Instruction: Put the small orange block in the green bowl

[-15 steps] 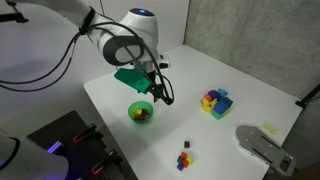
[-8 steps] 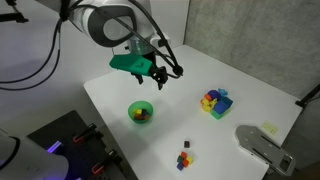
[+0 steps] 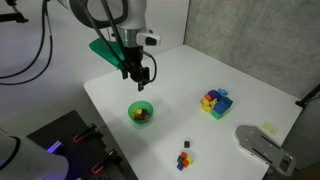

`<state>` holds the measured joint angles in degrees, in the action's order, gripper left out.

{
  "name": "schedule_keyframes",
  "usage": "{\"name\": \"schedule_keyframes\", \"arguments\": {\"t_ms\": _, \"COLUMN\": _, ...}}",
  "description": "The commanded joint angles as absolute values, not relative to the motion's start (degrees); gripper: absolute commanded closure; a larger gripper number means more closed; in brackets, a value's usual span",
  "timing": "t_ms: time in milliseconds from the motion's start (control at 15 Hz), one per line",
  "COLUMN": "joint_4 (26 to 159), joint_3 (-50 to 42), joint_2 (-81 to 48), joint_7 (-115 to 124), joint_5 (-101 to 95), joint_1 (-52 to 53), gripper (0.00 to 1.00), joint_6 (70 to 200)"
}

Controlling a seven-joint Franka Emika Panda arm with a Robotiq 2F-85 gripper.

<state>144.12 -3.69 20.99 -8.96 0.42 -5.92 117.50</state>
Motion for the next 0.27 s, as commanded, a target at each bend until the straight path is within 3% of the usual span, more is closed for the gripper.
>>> {"name": "schedule_keyframes", "arguments": {"t_ms": 0, "joint_4": 143.83, "joint_3": -4.48, "joint_2": 21.36, "joint_7": -7.51, "joint_5": 0.21, "joint_1": -5.19, "gripper": 0.0, "joint_6": 116.41}}
{"name": "schedule_keyframes", "arguments": {"t_ms": 200, "joint_4": 143.99, "joint_3": -4.46, "joint_2": 21.47, "joint_7": -7.11, "joint_5": 0.21, "joint_1": -5.18, "gripper": 0.0, "joint_6": 116.18}}
